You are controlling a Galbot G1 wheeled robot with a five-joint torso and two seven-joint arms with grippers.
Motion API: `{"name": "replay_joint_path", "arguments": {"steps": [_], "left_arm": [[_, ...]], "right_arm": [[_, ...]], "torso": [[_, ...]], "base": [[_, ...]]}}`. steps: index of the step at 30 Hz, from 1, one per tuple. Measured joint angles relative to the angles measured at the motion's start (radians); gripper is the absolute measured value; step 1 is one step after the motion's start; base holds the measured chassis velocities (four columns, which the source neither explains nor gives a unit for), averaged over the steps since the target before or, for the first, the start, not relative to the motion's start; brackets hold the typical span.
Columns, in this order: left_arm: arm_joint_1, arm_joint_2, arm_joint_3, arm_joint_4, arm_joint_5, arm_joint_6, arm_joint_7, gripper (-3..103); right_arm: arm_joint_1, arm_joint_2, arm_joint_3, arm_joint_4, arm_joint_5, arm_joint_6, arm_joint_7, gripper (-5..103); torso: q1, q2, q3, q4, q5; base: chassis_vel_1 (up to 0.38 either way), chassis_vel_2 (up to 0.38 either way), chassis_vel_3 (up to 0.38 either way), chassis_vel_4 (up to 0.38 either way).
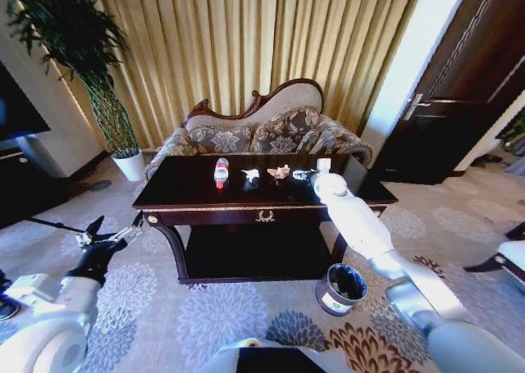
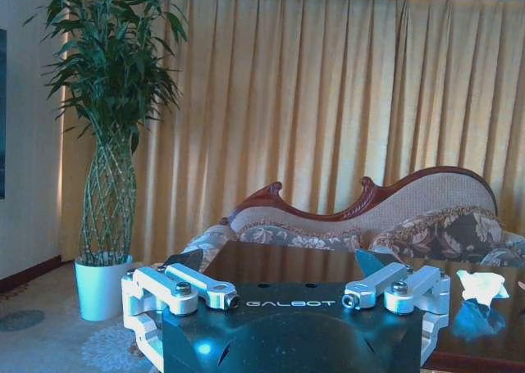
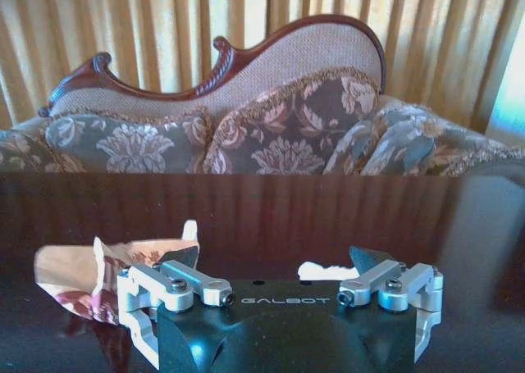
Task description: Move to the front of the table and place the trash on the table into the trash bin.
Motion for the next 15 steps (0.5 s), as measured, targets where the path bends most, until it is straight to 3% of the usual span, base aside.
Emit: {"name": "replay_joint_path", "arguments": {"steps": [15], "left_arm": [[-0.012,-0.002,0.010,0.000,0.000,0.005,0.003,100]], "right_arm": [[0.020,-0.011,0.001,-0.062,0.008,-0.023,0.025,100]], "torso": [[0.000,0.000,0.000,0.0001,0.0001]], "base": [[0.000,0.000,0.000,0.000]]}}
